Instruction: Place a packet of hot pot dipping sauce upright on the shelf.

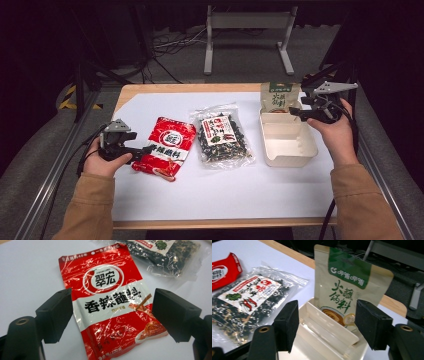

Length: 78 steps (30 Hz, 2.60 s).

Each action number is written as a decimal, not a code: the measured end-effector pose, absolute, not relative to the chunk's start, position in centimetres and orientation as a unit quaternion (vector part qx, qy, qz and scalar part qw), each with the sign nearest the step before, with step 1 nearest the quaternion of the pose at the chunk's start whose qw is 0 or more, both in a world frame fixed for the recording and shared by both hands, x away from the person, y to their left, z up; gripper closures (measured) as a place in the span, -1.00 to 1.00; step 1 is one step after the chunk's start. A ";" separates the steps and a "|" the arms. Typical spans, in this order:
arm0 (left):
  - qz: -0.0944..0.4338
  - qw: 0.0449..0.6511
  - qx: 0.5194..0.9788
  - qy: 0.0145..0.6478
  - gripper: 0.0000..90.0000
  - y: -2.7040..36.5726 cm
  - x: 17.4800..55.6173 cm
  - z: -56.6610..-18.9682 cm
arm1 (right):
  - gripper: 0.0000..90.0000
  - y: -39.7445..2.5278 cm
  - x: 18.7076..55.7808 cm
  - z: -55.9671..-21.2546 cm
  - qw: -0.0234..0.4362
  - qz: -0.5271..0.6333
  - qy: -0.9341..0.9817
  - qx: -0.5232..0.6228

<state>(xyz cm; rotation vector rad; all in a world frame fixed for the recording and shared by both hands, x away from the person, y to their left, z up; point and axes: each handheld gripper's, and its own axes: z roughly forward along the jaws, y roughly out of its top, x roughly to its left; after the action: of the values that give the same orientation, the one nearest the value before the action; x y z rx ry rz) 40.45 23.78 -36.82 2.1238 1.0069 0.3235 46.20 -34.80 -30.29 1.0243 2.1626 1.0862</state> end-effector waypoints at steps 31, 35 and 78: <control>0.094 0.341 0.812 0.464 -0.59 25.2 43.2 -41.3 | -0.24 -29.7 41.2 -30.5 0.261 0.421 0.818 0.294; 0.089 0.337 0.814 0.465 -0.59 25.1 43.3 -41.5 | -0.24 -29.2 40.9 -31.1 0.254 0.431 0.815 0.292; 0.025 0.334 0.810 0.482 -0.05 23.4 42.9 -43.7 | -0.27 -27.6 39.5 -32.6 0.223 0.434 0.829 0.273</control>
<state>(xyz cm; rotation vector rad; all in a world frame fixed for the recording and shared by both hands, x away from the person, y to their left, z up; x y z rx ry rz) 42.89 23.38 -43.74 2.1137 1.2583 0.0650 39.50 -27.61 -32.55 0.7527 2.2904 1.1991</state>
